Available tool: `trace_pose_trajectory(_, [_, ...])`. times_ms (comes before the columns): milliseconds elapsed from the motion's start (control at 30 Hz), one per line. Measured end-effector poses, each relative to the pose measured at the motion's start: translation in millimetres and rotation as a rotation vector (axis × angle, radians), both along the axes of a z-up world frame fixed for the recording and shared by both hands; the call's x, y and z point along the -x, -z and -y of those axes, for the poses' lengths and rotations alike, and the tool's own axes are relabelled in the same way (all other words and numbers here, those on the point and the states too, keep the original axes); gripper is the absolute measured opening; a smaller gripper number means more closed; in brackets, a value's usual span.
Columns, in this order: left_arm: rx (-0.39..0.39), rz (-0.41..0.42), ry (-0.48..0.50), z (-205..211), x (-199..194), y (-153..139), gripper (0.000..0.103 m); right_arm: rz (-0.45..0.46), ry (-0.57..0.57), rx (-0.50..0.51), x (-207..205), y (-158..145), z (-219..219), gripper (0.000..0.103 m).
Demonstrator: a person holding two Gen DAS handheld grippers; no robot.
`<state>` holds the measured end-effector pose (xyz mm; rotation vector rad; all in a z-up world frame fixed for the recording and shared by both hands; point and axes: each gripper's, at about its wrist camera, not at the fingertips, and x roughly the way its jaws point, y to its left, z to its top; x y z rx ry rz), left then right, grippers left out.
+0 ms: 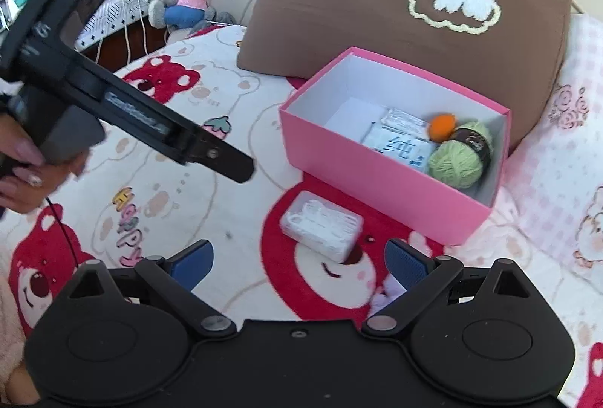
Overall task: Organize objects
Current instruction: 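Move the left tool down to the clear floss pick box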
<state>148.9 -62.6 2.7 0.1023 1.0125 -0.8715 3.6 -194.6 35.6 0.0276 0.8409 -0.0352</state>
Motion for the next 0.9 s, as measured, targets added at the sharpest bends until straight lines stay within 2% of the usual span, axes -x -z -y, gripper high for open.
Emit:
trace_pose_trajectory(167, [0.008, -0.012, -0.012, -2.3, -7.1, 18.3, 0.098, 0.008, -0.009, 0.014, -9.7, 8.7, -6.5, 0.098])
trace_pose_trajectory(333, [0.021, -0.042, -0.016, -4.8, -12.2, 32.7, 0.098, 0.0, -0.008, -0.016, -11.8, 12.0, -8.4, 0.098])
trace_pose_trajectory(533, [0.034, -0.056, -0.018, -3.7, -16.7, 46.0, 0.097, 0.003, -0.021, 0.012, -16.2, 21.2, -11.3, 0.098])
trace_pose_trajectory(633, [0.048, -0.057, -0.008, -1.1, -16.5, 52.6, 0.094, 0.023, -0.03, 0.001, -19.9, 35.5, -7.9, 0.098])
trace_pose_trajectory(767, [0.086, -0.078, 0.017, 3.0, -16.3, 61.9, 0.092, 0.001, -0.03, 0.053, -26.8, 69.7, -9.1, 0.097])
trace_pose_trajectory(900, [0.103, -0.089, 0.021, 5.8, -18.8, 70.9, 0.091, 0.009, -0.047, 0.065, -28.2, 79.6, -10.9, 0.097])
